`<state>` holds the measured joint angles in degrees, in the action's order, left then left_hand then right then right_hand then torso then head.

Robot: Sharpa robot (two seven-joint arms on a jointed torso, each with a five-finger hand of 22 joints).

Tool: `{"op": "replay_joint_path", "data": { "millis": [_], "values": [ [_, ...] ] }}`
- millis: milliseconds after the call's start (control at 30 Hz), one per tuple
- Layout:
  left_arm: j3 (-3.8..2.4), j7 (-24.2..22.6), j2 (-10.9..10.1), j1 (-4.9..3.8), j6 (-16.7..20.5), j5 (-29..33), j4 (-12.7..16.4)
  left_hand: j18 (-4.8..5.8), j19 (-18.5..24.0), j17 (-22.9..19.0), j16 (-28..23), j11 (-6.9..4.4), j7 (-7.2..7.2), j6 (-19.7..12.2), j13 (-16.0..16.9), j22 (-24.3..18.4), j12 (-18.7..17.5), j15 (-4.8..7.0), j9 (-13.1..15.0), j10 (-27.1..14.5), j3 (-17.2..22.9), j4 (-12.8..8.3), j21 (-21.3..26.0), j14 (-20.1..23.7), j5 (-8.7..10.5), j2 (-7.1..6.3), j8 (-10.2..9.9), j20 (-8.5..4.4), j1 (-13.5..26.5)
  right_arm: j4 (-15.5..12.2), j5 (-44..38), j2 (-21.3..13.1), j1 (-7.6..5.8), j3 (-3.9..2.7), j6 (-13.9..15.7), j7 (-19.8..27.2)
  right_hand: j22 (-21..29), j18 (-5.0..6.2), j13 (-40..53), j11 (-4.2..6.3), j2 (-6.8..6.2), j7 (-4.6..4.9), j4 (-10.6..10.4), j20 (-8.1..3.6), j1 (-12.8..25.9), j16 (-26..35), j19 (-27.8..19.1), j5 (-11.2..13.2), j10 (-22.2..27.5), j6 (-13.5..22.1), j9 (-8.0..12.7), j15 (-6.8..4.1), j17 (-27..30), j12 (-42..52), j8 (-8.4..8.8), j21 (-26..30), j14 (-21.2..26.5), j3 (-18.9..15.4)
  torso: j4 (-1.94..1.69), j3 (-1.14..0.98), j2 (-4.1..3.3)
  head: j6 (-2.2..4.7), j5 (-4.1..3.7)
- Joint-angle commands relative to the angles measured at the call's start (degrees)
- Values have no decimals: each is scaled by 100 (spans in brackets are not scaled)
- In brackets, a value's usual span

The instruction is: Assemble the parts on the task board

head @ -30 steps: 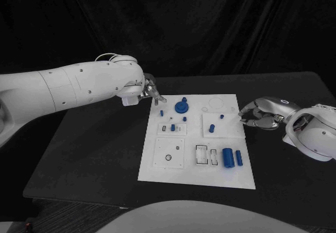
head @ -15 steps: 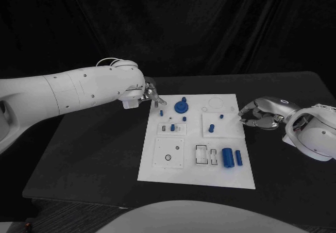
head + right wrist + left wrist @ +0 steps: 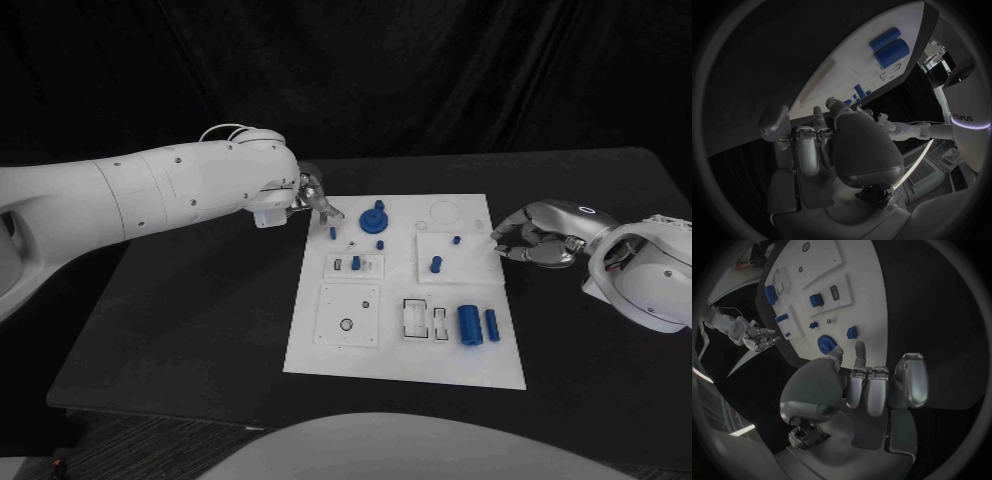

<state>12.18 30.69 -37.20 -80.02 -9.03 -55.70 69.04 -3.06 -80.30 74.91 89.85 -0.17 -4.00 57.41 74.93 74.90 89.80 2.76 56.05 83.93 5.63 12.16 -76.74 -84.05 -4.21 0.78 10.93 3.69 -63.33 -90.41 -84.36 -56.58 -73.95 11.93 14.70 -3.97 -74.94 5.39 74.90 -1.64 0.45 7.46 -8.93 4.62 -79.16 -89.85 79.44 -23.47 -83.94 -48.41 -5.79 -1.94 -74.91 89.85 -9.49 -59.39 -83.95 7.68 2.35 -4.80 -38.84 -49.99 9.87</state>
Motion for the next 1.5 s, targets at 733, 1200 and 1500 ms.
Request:
{"op": "replay_joint_path", "data": {
  "millis": [733,1200,1500],
  "values": [
    [-4,42,12,104,-147,-26,35,-52,22,1509,15,36,11,-24,1484,1032,-4,-47,21,583,-29,17,62,-595,-79,54,38,36,-16,-8,12,-10,23,-4,27,-1,-717,52,1510,-50,-50,11,9,-9,-13,-15,-53,-35,-606,-25,7,33,-1509,15,30,37,-605,29,-2,-4,0,-1,3],
    [-4,42,36,134,-200,-26,15,-59,41,1509,15,24,31,-1,1475,1026,-14,-42,40,572,-29,-13,82,-595,-328,84,76,43,-97,-7,12,-10,24,-4,19,-7,-717,52,1510,-50,-50,11,9,-9,-13,-15,-53,-35,-606,-25,7,33,-1509,15,30,37,-605,29,3,-3,0,-1,10],
    [-4,29,54,144,-219,-26,8,-60,45,1509,15,8,51,-3,1478,1027,-11,-30,43,575,0,-65,85,-595,-669,100,93,36,-204,-7,12,-11,24,-4,14,-10,-717,52,1510,-50,-50,11,9,-9,-13,-15,-53,-35,-606,-25,7,33,-1509,15,30,37,-605,29,0,0,-1,-1,9]
  ]
}}
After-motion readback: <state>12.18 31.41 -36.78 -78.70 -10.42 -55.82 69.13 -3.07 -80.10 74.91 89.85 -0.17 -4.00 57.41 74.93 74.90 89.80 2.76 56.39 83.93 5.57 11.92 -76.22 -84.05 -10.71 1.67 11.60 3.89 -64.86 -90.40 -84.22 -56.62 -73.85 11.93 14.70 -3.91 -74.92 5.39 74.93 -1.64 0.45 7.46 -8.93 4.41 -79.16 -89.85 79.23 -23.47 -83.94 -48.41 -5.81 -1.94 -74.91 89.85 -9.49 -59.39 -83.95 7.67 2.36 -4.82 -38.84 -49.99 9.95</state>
